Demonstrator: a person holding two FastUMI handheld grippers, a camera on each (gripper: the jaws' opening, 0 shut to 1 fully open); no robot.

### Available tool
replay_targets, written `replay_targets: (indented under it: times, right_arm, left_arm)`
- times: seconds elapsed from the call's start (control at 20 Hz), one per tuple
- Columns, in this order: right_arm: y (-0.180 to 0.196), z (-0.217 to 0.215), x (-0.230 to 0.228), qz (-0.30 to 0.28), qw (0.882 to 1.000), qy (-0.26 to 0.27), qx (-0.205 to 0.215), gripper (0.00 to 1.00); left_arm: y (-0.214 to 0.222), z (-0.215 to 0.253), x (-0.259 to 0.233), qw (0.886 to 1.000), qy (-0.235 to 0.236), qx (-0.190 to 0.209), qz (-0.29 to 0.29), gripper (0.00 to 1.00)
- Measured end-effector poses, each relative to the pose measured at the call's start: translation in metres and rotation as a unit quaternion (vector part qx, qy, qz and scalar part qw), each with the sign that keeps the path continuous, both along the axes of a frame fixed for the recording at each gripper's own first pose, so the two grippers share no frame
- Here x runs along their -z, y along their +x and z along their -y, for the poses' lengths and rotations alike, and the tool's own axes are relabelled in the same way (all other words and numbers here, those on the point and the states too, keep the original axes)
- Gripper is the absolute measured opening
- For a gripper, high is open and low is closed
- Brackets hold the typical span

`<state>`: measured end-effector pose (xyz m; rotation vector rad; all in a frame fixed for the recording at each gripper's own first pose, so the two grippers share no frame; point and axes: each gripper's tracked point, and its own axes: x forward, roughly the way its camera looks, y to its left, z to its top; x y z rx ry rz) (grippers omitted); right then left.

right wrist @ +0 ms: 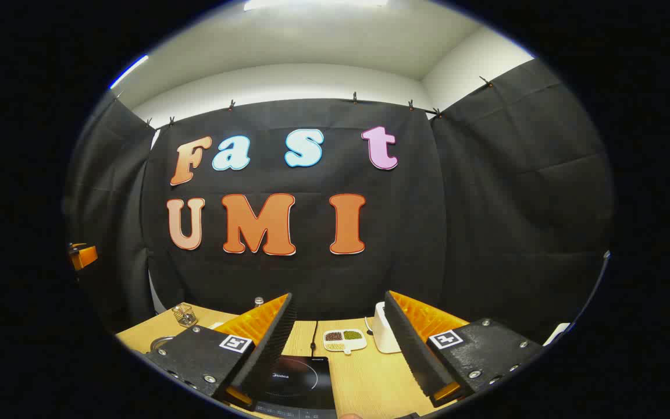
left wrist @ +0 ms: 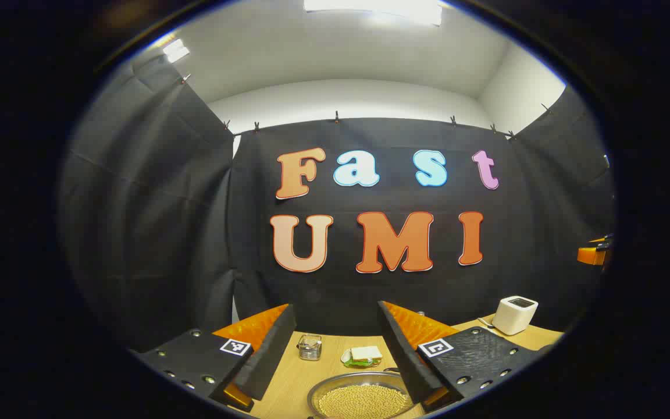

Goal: First push the handle of the pot to place it horizontally, then grasp the pot with both hands and set it on the induction cooktop.

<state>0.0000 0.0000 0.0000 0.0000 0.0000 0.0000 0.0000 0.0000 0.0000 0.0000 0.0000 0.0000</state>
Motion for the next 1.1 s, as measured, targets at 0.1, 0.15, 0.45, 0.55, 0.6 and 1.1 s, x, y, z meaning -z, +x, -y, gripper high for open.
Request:
replay_targets:
  times: [0.1,0.15,0.45,0.55,0.6,1.1]
  right_arm:
    - [0.001,-0.001,0.001,-0.002,1.0,-0.001,-0.001,1.0]
    - [0.0,-0.002,0.001,-0.002,1.0,-0.002,-0.002,0.98]
    - [0.002,-0.003,0.001,-0.002,1.0,0.004,-0.006,0.95]
    - [0.002,-0.001,0.002,-0.002,1.0,0.001,-0.005,0.95]
    - [0.001,0.0,0.003,-0.003,1.0,-0.001,-0.005,0.95]
    - [-0.002,0.0,0.001,-0.002,1.0,-0.005,-0.002,0.95]
  left_arm:
    - [0.0,0.001,0.002,1.0,-0.001,0.002,-0.002,0.89]
    - [0.0,0.001,0.003,1.0,0.0,0.002,-0.004,0.89]
    - [0.001,0.003,0.006,1.0,0.0,0.005,-0.008,0.89]
    - [0.0,0.003,0.006,1.0,0.0,0.005,-0.01,0.89]
    - [0.001,0.002,0.006,1.0,0.0,0.005,-0.01,0.89]
    - [-0.002,0.003,0.012,1.0,-0.001,0.011,-0.021,0.89]
